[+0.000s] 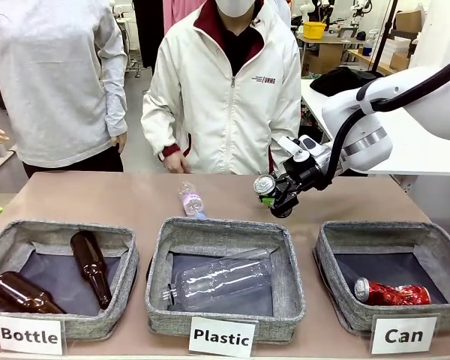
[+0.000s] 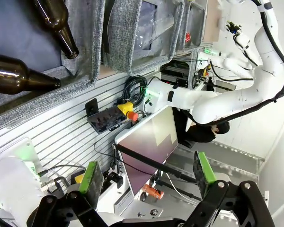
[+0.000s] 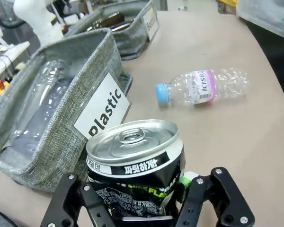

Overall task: Sort the can waste into the basket.
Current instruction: Pick up the can waste from the table and place it in the right Fabric basket.

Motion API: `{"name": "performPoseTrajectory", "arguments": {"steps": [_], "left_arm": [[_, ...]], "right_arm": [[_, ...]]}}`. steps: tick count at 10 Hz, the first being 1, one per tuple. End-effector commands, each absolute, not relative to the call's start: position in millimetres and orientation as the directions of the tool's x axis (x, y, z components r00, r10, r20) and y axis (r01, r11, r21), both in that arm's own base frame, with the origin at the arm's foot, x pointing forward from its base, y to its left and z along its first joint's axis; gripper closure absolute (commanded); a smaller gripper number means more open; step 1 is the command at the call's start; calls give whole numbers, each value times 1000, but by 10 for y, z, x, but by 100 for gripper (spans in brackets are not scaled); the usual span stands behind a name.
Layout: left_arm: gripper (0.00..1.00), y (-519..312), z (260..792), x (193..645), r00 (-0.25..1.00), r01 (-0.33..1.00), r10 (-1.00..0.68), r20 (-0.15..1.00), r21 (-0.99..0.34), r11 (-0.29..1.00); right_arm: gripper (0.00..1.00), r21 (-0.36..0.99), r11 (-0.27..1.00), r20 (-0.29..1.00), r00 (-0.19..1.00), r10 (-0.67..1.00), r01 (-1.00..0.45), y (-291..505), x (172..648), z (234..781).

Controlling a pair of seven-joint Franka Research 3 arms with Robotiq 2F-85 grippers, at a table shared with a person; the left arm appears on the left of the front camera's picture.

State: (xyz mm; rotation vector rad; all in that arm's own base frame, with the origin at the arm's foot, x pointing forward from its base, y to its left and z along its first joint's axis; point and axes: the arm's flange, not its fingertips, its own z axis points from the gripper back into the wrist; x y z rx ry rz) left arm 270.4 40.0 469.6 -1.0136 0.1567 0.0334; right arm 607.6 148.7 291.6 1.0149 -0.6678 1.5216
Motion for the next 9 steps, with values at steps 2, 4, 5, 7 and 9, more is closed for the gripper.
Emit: {"name": "performPoseTrajectory", "arguments": {"steps": [2, 4, 5, 7, 9], "left_arm": [[0, 403, 4690, 2677, 988, -87, -60, -139, -844, 529], [0, 403, 4690, 2677, 988, -87, -60, -139, -844, 529], [0, 403, 4690, 2677, 988, -87, -60, -139, -844, 529], [0, 403, 4690, 2677, 988, -87, -60, -139, -844, 529], [0, 403, 4690, 2677, 988, -87, -60, -139, -844, 529]], "right_arm": [[100, 63, -65, 827, 16, 561, -996, 942, 5789, 3591], [100, 117, 39, 699, 110, 706, -992, 616, 5404, 4056], [100, 164, 158, 622, 227, 750, -974, 485, 5216, 4228], [100, 222, 248, 423, 322, 847, -943, 252, 4720, 4419], [100, 203, 369, 219, 409, 886, -907, 208, 4232, 4452]]}}
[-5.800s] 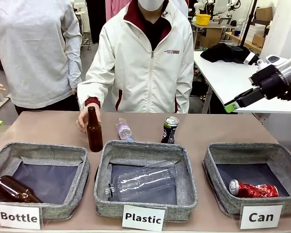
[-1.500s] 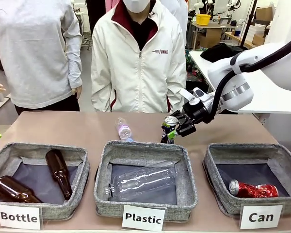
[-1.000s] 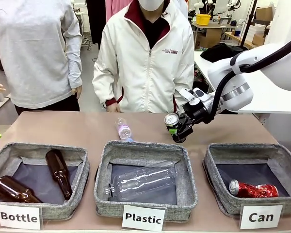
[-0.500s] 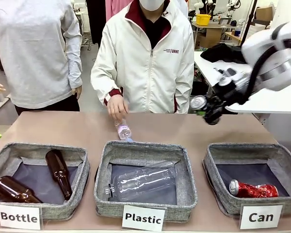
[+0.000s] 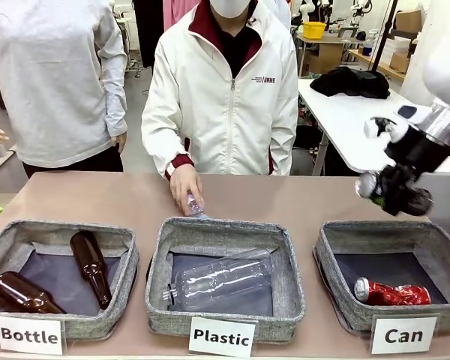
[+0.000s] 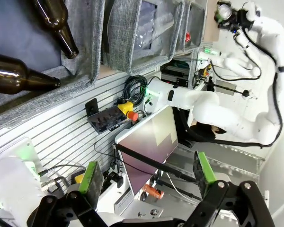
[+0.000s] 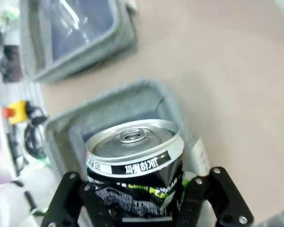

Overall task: Sort the can waste into the basket.
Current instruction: Pick up the can waste from the table and place it in the right Fabric basket.

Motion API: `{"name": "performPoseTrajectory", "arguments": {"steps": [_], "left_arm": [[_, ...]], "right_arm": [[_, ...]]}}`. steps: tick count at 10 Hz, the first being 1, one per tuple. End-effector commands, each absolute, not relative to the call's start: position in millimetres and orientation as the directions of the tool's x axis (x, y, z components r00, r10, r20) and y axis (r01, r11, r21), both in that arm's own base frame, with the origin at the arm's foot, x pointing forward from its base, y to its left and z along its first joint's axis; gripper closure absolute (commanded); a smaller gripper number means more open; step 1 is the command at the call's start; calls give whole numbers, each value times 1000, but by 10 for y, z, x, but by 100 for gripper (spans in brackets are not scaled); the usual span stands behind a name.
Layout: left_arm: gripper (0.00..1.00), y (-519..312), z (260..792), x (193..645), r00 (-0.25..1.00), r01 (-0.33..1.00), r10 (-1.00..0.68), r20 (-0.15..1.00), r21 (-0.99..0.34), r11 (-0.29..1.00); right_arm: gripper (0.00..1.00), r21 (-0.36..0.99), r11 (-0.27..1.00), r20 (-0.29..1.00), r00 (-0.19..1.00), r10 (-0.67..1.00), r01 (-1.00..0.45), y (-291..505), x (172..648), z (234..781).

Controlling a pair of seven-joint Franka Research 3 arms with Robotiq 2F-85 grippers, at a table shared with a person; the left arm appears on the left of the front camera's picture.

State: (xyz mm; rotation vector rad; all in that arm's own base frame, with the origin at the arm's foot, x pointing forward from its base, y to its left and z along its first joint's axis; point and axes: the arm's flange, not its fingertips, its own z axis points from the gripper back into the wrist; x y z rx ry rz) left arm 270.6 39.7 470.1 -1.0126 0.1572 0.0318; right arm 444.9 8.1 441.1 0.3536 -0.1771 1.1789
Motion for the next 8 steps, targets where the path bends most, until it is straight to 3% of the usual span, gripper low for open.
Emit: {"name": "performPoseTrajectory", "arguments": {"steps": [1, 5, 6, 7, 8], "left_arm": [[0, 403, 4690, 2677, 988, -87, -60, -139, -844, 529], [0, 403, 4690, 2677, 988, -87, -60, -139, -844, 529], [0, 403, 4690, 2677, 988, -87, -60, -139, -844, 529], [0, 403, 4690, 2677, 988, -87, -60, -139, -844, 529], [0, 397, 4700, 2706, 988, -100, -47, -146, -842, 530]], "right_arm": [[100, 167, 400, 171, 426, 889, -901, 267, 4054, 4439], [100, 159, 364, 42, 375, 926, -918, 299, 3910, 4308], [95, 165, 365, 38, 375, 926, -916, 282, 3911, 4313], [72, 181, 377, 29, 388, 921, -908, 262, 3916, 4298], [39, 190, 374, 20, 385, 923, -908, 255, 3923, 4285]]}}
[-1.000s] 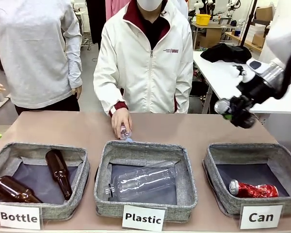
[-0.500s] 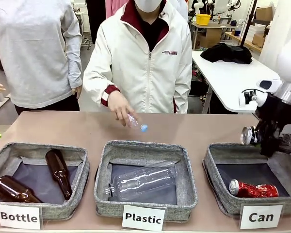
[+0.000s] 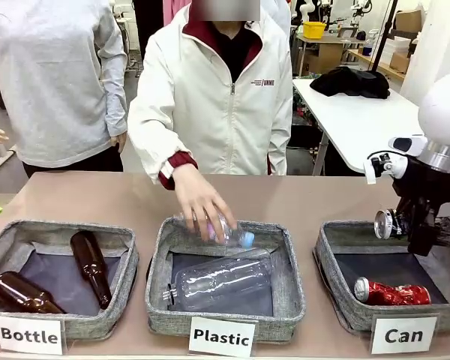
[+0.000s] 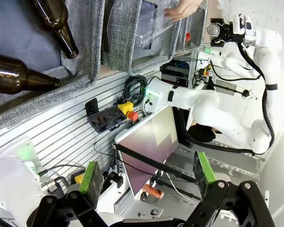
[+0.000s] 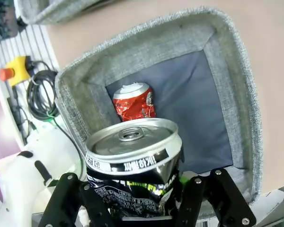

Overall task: Sort the can waste into the basket.
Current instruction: Pick up the can waste from the table and place it in the right Fabric basket.

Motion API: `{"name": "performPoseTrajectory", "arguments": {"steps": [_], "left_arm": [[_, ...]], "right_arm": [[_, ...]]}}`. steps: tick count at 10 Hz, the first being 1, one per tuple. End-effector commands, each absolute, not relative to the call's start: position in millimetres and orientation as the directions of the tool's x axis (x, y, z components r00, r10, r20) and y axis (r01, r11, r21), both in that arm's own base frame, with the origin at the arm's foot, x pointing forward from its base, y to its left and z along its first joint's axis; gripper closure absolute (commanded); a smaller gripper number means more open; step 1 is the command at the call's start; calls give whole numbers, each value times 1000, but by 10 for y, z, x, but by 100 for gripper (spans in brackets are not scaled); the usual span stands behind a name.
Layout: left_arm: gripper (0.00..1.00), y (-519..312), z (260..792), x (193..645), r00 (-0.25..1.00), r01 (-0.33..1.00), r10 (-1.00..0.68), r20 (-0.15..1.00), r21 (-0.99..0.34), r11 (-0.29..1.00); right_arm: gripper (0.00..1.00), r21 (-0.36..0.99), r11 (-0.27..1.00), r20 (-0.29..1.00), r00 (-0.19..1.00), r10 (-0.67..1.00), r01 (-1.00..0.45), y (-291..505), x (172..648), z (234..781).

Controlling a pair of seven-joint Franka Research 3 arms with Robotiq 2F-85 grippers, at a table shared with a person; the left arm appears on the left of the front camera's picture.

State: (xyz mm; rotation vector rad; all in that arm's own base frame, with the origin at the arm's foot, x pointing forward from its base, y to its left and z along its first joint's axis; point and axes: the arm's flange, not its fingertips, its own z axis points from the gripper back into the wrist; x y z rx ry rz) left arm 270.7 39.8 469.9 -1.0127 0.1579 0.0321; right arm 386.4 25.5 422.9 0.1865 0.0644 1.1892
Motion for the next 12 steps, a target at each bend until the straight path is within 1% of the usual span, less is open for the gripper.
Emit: {"name": "performPoseTrajectory", "arguments": {"steps": [1, 2, 4, 5, 6, 7, 9, 10, 11, 12], "left_arm": [[0, 389, 4693, 2706, 988, -104, -41, -149, -839, 534], [0, 398, 4699, 2707, 988, -100, -46, -147, -842, 530], [0, 398, 4699, 2707, 988, -100, -46, -147, -842, 530], [0, 398, 4699, 2707, 988, -100, -46, -147, -842, 530], [0, 398, 4699, 2707, 988, -100, -46, -147, -842, 530], [0, 398, 4699, 2707, 988, -100, -46, -147, -842, 530], [0, 398, 4699, 2707, 988, -100, -46, -147, -842, 530], [0, 398, 4699, 2707, 988, -100, -46, -147, -842, 530], [0, 398, 4699, 2707, 988, -100, -46, -147, -842, 530], [0, 398, 4699, 2707, 988, -100, -46, -147, -842, 530]], "right_arm": [[16, 203, 379, 3, 388, 922, -903, 268, 3925, 4213], [0, 203, 377, 0, 385, 923, -904, 286, 3923, 4182], [0, 212, 375, -10, 382, 924, -903, 290, 3934, 4158], [12, 214, 377, -12, 384, 923, -901, 297, 3934, 4146], [3, 217, 378, -13, 384, 923, -900, 295, 3933, 4144], [0, 218, 378, -16, 384, 923, -900, 286, 3931, 4145], [0, 221, 363, -33, 365, 930, -905, 280, 3930, 4133], [0, 220, 369, -24, 374, 927, -903, 279, 3935, 4140], [0, 219, 386, 5, 397, 918, -896, 264, 3938, 4158], [0, 209, 411, 101, 438, 894, -887, 241, 3935, 4207]]}}
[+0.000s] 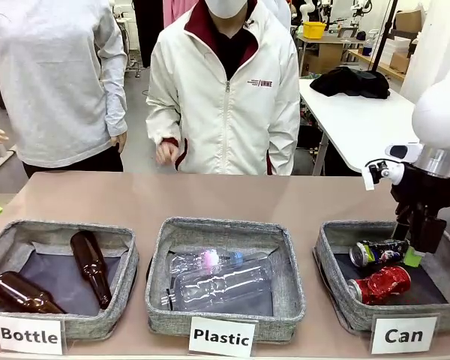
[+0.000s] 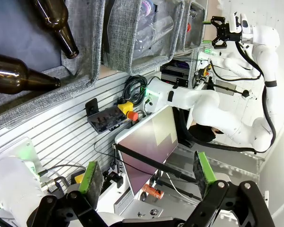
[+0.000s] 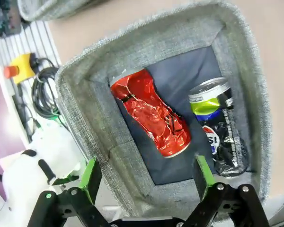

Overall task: Sort the can waste into the basket.
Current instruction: Pick up the can waste from the table and place it in the right Fabric basket.

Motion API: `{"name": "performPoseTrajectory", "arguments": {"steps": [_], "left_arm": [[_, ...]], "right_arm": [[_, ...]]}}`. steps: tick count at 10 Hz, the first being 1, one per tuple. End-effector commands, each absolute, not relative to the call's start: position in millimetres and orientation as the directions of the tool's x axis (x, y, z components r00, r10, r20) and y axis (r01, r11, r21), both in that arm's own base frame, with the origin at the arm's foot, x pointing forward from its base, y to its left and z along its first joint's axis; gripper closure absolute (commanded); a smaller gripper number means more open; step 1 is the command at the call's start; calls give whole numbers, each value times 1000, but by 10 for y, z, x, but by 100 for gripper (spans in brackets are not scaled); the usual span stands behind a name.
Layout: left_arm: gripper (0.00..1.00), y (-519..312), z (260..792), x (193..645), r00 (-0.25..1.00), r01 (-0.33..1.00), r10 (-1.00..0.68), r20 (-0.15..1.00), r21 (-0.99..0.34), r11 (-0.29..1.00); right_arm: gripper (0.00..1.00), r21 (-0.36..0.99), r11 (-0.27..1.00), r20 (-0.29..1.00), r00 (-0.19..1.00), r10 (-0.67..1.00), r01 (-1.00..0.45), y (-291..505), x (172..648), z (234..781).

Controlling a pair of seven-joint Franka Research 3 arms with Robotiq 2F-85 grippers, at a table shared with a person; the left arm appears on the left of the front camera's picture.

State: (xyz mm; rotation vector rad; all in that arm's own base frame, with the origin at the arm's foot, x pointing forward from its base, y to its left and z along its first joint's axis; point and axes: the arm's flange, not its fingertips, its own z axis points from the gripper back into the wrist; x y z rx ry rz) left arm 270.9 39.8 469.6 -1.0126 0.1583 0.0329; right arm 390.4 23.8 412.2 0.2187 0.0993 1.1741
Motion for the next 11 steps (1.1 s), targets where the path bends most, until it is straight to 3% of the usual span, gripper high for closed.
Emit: {"name": "performPoseTrajectory", "arguments": {"steps": [1, 2, 3, 4, 5, 6, 7, 9, 11], "left_arm": [[0, 398, 4699, 2707, 988, -100, -46, -147, -842, 530], [0, 398, 4699, 2707, 988, -100, -46, -147, -842, 530], [0, 398, 4699, 2707, 988, -100, -46, -147, -842, 530], [0, 398, 4699, 2707, 988, -100, -46, -147, -842, 530], [0, 398, 4699, 2707, 988, -100, -46, -147, -842, 530], [0, 398, 4699, 2707, 988, -100, -46, -147, -842, 530], [0, 398, 4699, 2707, 988, -100, -46, -147, -842, 530], [0, 398, 4699, 2707, 988, -100, -46, -147, -842, 530], [0, 398, 4699, 2707, 988, -100, -46, -147, -842, 530]], "right_arm": [[0, 186, 441, 202, 473, 857, -878, 188, 3916, 4257], [0, 182, 452, 304, 487, 819, -873, 125, 3889, 4295], [0, 259, 443, 484, 513, 709, -858, 59, 3862, 4358], [0, 455, 411, 624, 612, 485, -790, -114, 3845, 4386], [0, 644, 356, 629, 733, 257, -677, -256, 3846, 4345], [0, 723, 299, 630, 772, 83, -622, -347, 3855, 4289], [0, 707, 260, 679, 734, 9, -657, -411, 3838, 4256], [0, 789, 345, 575, 809, -123, -509, -515, 3869, 4202], [0, 842, 393, 445, 887, -122, -369, -539, 4006, 4146]]}}
